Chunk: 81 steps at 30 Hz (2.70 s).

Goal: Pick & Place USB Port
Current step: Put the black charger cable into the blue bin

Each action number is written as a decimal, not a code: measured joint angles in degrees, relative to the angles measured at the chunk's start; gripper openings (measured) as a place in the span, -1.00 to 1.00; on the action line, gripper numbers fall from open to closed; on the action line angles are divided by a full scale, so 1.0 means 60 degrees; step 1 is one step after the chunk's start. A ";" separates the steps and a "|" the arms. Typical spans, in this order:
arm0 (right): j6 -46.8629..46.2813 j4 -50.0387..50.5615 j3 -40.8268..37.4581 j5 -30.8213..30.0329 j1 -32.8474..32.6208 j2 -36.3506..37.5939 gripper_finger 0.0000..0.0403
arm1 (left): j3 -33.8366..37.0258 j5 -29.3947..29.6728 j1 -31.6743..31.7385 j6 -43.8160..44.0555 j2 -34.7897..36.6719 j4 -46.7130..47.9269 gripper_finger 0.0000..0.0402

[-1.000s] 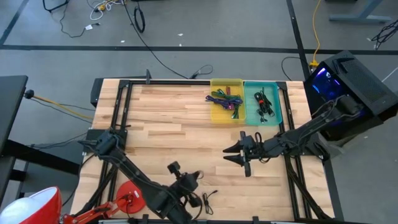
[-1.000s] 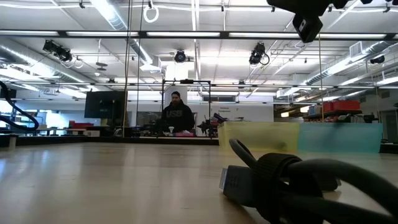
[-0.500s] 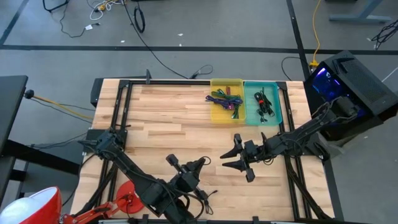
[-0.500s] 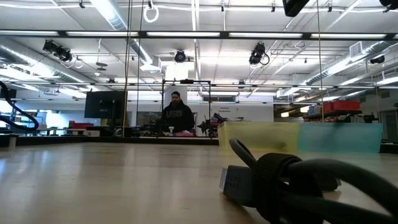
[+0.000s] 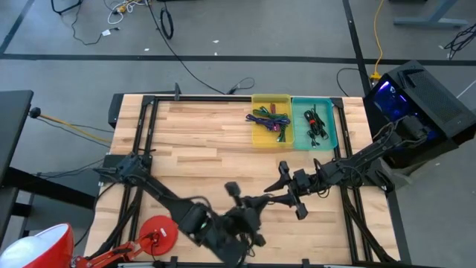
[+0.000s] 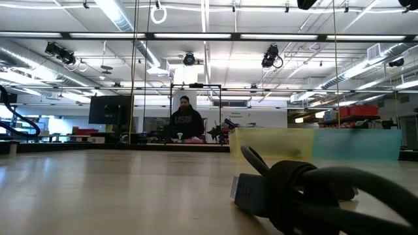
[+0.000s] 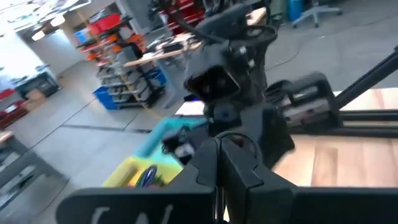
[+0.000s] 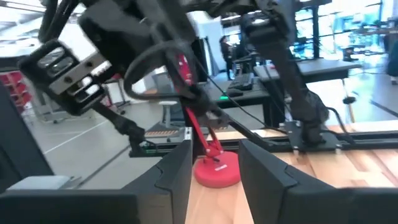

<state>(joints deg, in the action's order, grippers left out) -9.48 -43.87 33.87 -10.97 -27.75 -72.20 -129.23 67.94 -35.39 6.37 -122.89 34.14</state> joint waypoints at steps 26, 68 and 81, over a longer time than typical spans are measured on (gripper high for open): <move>0.0918 -0.0462 0.0000 0.0079 -0.0036 0.0007 -0.33 | 0.0048 -0.1920 0.0878 -0.0553 -0.0004 -0.0689 -0.97; -0.1661 1.0916 0.0011 -0.1359 0.8482 0.3603 -0.93 | 0.2652 -0.0440 0.0784 0.6279 0.2048 0.9237 -0.72; -0.0661 1.1725 0.0007 -0.0062 1.1115 0.1437 -0.84 | 0.4371 -0.0867 0.1481 0.6997 0.2127 0.9195 -0.72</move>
<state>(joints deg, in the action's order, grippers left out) -13.44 26.48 33.91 -11.34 38.94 -63.58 -103.00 62.74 -26.51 48.35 -110.13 89.31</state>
